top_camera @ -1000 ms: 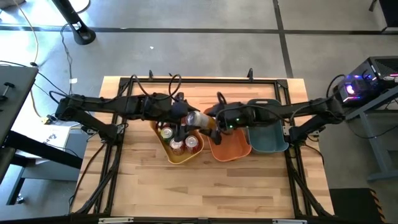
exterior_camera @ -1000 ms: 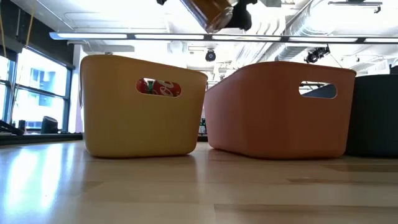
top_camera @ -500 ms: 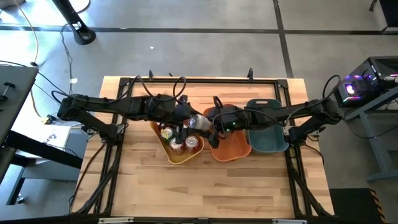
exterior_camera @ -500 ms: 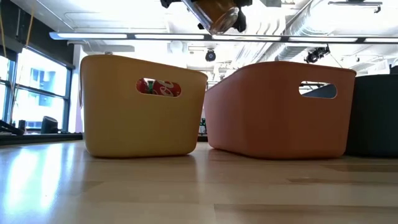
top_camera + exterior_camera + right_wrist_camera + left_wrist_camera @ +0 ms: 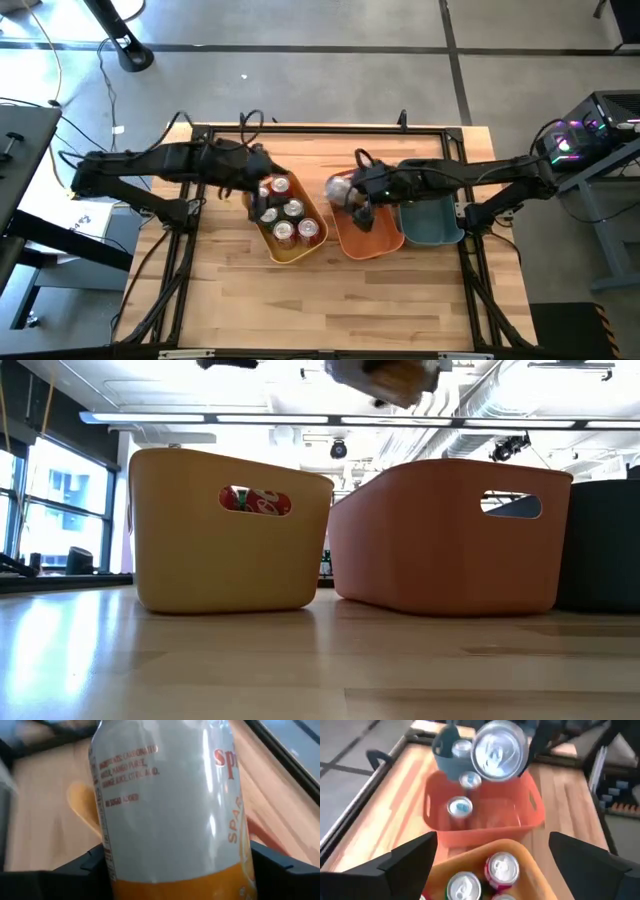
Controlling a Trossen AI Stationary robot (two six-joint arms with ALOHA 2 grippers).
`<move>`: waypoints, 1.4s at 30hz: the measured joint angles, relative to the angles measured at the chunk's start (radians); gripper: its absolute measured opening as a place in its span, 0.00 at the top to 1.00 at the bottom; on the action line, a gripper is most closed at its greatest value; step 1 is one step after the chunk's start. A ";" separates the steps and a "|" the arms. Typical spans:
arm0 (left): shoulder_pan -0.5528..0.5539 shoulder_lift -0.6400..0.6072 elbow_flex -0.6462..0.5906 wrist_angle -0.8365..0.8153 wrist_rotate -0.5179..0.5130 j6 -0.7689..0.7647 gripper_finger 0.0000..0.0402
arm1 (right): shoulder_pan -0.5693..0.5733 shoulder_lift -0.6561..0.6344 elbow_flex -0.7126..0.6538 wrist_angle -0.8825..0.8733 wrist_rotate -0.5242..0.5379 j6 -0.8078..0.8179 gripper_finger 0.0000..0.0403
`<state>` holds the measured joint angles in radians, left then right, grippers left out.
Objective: Sort soda cans
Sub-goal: Put the yellow-white soda can into the blue bin
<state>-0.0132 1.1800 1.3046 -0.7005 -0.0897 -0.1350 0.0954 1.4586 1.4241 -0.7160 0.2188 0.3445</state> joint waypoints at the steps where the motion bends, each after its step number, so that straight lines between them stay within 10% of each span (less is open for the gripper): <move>1: 0.000 -0.018 -0.006 0.009 -0.010 -0.016 0.08 | 0.005 -0.010 -0.003 -0.025 0.019 0.009 0.28; 5: -0.018 -0.142 -0.121 0.220 -0.044 -0.096 0.08 | 0.023 -0.031 0.001 0.066 0.104 0.033 0.28; 14: -0.004 -0.168 -0.539 1.259 -0.123 -0.305 0.08 | 0.002 0.033 0.001 0.669 0.166 -0.079 0.28; 34: 0.036 0.007 -0.425 1.277 -0.056 -0.148 0.09 | -0.033 0.184 0.000 0.927 0.053 0.095 0.28; 42: 0.062 -0.040 -0.425 1.176 -0.009 -0.173 0.32 | -0.023 0.185 0.002 0.890 0.061 0.108 0.28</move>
<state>0.0484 1.1400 0.8791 0.4758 -0.0990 -0.3078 0.0729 1.6440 1.4257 0.1743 0.2802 0.4526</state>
